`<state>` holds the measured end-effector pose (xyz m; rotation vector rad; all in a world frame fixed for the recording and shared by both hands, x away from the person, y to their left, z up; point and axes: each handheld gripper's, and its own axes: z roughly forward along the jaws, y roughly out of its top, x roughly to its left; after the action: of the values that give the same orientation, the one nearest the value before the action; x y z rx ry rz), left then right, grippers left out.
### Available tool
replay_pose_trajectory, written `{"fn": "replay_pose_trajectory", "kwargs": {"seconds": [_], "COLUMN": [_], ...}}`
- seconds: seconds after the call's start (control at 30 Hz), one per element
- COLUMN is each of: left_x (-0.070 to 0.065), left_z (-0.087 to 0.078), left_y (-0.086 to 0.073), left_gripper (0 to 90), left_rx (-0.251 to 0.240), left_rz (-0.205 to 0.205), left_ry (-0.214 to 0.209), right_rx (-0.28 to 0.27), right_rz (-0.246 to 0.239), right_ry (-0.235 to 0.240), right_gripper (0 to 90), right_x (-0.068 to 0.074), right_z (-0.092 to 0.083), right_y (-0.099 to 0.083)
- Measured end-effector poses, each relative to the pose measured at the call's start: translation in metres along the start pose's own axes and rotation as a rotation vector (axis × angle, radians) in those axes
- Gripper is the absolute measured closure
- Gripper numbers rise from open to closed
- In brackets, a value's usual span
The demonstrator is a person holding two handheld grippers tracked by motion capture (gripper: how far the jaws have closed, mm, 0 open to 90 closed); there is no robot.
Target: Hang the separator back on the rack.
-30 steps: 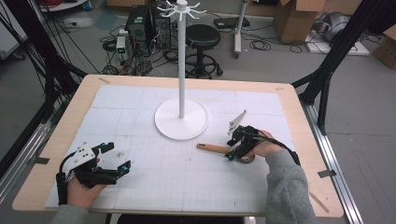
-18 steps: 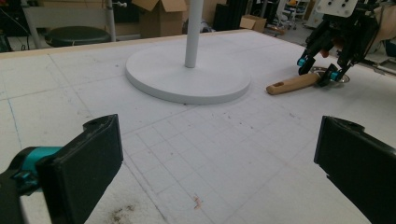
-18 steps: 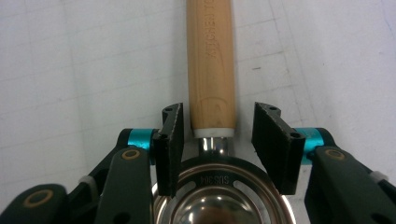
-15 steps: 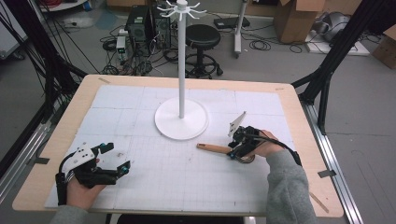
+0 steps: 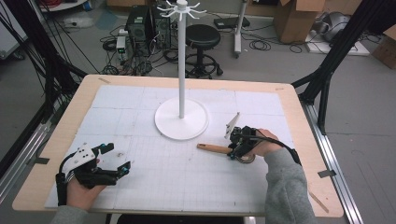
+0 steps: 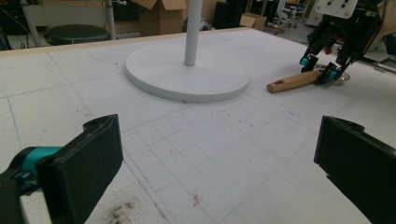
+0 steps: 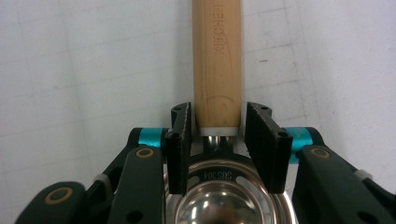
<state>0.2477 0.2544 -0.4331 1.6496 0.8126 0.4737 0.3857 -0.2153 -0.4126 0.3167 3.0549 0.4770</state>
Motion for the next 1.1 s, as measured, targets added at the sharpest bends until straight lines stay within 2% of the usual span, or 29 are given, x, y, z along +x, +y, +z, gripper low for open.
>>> {"fn": "replay_pose_trajectory", "kwargs": {"seconds": [0.43, 0.7, 0.93, 1.1], "left_x": [0.0007, 0.0011, 0.0009, 0.0008], "left_z": [-0.0024, -0.0028, -0.0031, -0.0032], "left_y": [-0.0006, -0.0007, -0.0005, -0.0004], "left_gripper": [1.7, 1.7, 1.7, 1.7], "left_rx": [0.000, -0.006, -0.007, -0.009], "left_rz": [-0.003, -0.007, -0.005, -0.005], "left_ry": [0.005, 0.006, 0.006, 0.007], "right_rx": [0.032, 0.007, -0.018, -0.047], "right_rz": [-0.018, -0.042, -0.031, 0.007], "right_ry": [-0.008, -0.011, -0.008, -0.017], "right_gripper": [69.3, 69.7, 69.7, 69.8], "right_x": [0.0040, 0.0048, 0.0036, 0.0035], "right_z": [-0.0003, -0.0007, -0.0012, -0.0046], "right_y": [0.0040, 0.0016, -0.0009, -0.0037]}}
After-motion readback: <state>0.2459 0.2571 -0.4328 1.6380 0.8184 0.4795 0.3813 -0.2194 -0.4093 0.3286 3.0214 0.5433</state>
